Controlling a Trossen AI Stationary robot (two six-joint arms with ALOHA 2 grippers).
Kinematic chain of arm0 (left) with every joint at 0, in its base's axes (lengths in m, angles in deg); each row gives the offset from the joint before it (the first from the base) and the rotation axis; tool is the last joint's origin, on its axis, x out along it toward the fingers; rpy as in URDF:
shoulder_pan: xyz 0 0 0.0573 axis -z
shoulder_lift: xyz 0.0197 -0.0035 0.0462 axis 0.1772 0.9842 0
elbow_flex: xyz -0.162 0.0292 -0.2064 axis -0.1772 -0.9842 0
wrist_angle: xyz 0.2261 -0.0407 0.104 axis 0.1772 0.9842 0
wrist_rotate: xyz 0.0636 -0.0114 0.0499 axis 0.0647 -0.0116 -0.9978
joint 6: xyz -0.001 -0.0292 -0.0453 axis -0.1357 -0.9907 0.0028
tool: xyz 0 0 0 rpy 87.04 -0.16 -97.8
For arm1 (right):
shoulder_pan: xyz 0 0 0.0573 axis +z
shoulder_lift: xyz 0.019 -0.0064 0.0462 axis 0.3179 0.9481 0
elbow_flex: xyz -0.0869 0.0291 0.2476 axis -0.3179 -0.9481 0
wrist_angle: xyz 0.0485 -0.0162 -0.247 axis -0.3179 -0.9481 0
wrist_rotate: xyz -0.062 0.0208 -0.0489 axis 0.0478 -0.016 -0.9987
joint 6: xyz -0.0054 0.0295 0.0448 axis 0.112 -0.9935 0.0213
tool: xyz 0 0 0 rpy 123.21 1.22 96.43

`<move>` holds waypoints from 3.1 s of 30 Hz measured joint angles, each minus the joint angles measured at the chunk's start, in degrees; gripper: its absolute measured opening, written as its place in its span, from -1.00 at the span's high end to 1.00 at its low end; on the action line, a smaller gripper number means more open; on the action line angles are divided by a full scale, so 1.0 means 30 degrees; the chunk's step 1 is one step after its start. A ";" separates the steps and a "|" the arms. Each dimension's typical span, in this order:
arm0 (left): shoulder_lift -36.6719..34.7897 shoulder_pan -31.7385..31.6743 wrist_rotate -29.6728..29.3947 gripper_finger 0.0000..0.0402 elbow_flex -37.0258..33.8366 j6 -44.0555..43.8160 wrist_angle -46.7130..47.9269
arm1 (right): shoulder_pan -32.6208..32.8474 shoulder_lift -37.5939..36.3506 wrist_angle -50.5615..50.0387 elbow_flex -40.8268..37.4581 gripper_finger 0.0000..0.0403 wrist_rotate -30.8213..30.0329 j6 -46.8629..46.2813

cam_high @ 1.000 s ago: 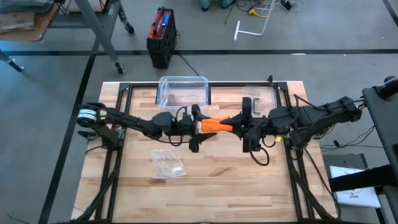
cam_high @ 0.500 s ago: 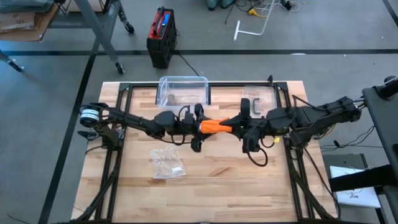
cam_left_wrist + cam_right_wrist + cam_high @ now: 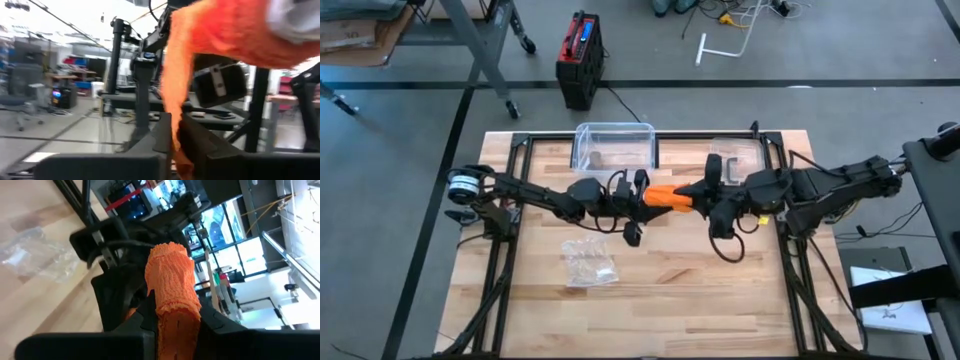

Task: Roll bandage
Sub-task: Roll the orange bandage

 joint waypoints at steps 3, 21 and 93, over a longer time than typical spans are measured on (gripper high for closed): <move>0.0000 0.0028 0.0767 0.95 -0.0021 -0.0763 0.0021 | -0.0437 -0.0029 -0.0193 0.0000 0.75 -0.0077 -0.0184; -0.2379 0.0721 0.2310 1.00 -0.0204 -0.3764 0.0492 | -0.3524 -0.0285 -0.2560 -0.0504 0.77 0.3167 -0.5576; -0.3417 0.2630 -1.1367 0.70 0.7468 0.6144 2.1976 | -0.1353 0.2526 -0.4971 0.2952 0.01 -0.1951 -1.6641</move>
